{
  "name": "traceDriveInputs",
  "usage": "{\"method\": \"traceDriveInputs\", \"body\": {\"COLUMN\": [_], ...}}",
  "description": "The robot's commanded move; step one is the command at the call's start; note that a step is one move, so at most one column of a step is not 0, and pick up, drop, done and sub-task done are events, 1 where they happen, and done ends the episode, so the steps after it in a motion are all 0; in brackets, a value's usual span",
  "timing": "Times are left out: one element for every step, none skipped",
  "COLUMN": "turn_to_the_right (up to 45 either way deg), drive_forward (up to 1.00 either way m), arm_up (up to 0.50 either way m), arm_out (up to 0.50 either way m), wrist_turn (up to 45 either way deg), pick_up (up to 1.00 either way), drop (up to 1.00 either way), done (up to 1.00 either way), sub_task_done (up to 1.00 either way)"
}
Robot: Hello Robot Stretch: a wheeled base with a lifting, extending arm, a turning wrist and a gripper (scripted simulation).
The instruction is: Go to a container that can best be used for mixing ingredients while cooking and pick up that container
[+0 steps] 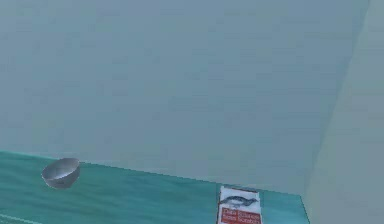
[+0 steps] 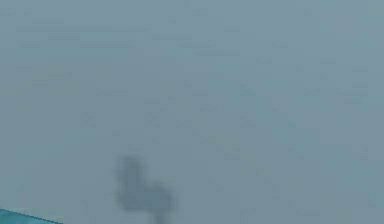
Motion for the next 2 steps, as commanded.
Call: {"method": "traceDriveInputs", "body": {"turn_to_the_right": [-45.0,-33.0], "drive_forward": [0.0,0.0], "arm_up": [0.0,0.0], "arm_out": [0.0,0.0], "wrist_turn": [0.0,0.0], "pick_up": [0.0,0.0], "drop": [0.0,0.0], "done": [0.0,0.0], "sub_task_done": [0.0,0.0]}}
